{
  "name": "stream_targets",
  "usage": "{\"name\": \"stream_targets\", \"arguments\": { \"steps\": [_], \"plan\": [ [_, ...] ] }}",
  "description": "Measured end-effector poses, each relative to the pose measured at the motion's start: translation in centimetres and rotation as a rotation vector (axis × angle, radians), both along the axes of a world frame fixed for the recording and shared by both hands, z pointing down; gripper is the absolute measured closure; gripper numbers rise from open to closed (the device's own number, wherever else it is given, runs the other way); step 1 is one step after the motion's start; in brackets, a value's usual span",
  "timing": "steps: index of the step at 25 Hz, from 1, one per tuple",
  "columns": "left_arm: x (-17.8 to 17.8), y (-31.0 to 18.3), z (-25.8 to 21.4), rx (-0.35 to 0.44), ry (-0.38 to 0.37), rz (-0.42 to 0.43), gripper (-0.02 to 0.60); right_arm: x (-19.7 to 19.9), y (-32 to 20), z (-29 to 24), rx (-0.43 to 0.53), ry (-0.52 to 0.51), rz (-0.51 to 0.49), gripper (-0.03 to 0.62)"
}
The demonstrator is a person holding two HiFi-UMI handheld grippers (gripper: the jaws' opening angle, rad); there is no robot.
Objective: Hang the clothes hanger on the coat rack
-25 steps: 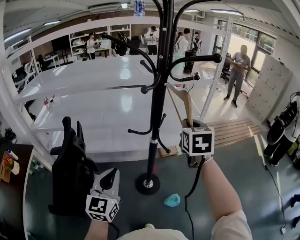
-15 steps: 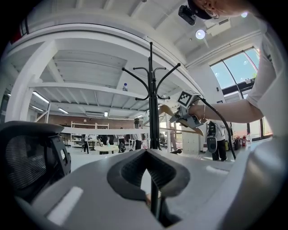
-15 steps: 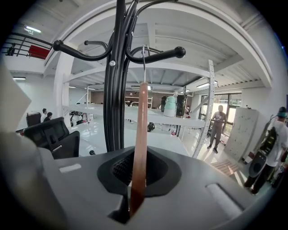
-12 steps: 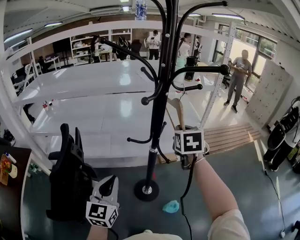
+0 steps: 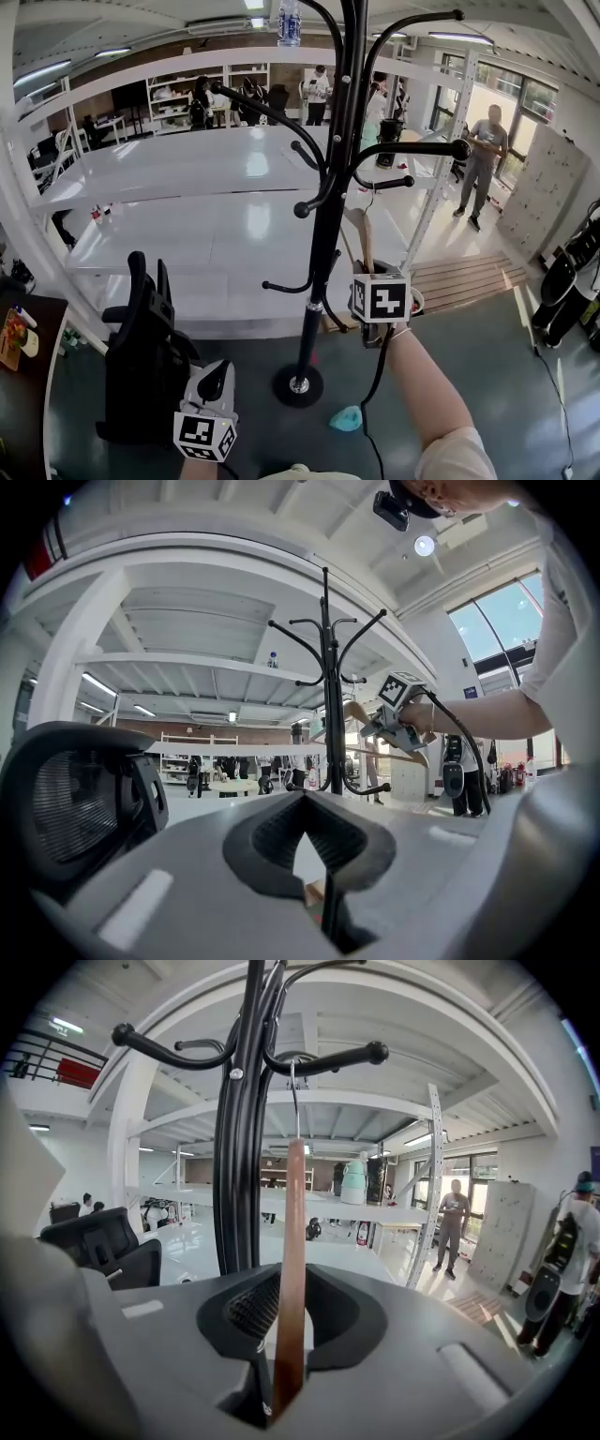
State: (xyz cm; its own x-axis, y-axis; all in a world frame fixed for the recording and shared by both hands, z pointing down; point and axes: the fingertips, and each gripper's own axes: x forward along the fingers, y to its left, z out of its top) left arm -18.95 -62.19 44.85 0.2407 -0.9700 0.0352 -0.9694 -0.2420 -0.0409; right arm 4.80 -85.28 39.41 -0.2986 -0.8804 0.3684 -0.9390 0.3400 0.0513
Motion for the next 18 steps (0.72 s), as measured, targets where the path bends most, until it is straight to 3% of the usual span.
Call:
{"name": "stream_targets", "arguments": {
  "steps": [7,9,16,18],
  "plan": [
    [0.0,1.1,-0.8,0.021,0.003,0.0,0.581,-0.7,1.6,-2.1,0.097,-0.127,-0.057,0.327],
    [0.1,1.5,-0.8,0.022,0.004,0.007,0.581,-0.6,2.4,-2.6,0.12,-0.132,-0.056,0.301],
    [0.9,2.6,-1.3,0.03,0.012,0.046,0.581,0.4,7.4,-8.1,0.329,-0.081,-0.019,0.304],
    [1.3,3.2,-1.6,0.033,0.015,0.062,0.581,0.8,9.9,-9.5,0.389,-0.076,-0.006,0.337]
  ]
}}
